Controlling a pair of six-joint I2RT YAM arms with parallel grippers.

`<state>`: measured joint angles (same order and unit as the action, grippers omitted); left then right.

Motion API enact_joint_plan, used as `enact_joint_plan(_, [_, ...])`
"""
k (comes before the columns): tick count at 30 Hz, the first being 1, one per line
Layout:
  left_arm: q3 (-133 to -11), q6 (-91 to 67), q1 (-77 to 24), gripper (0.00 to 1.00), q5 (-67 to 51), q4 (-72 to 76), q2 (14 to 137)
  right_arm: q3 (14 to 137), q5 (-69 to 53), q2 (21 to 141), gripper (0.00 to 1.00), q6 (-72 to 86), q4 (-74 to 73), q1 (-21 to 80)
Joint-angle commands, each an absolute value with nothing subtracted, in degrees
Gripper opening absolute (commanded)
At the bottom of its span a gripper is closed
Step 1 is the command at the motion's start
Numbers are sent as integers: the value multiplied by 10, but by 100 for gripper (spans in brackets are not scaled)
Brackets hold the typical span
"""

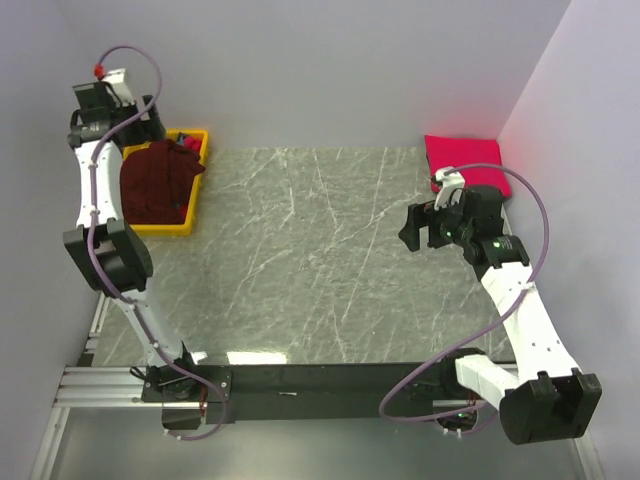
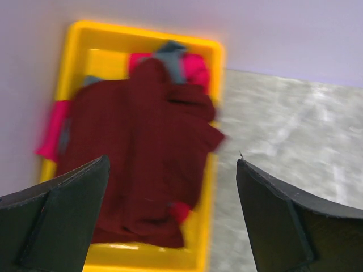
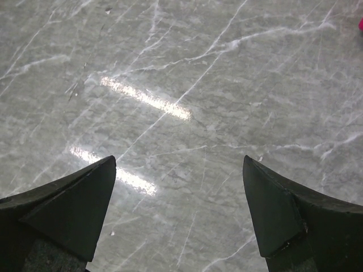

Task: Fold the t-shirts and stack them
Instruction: Grab the tshirt from the pile

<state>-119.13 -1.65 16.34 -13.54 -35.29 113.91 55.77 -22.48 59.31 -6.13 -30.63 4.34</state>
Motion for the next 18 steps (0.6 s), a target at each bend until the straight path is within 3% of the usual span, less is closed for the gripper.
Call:
enact_joint_plan(1, [-1242,22,187,99,-122,-378,1193,563,-230,600,98,-72,-304,40])
enact_joint_plan(12, [-1212,47,188,98,-104,-331,1295,573,-241,649,98,-83,-321,34])
enact_joint_plan(16, [-1242,38,187,85,-111,-338,1324,576,-243,655,98,-84,-320,31])
enact_joint_plan(18, [-1265,37,185,72,-110,-342,1333,582,-244,663,98,-86,-325,31])
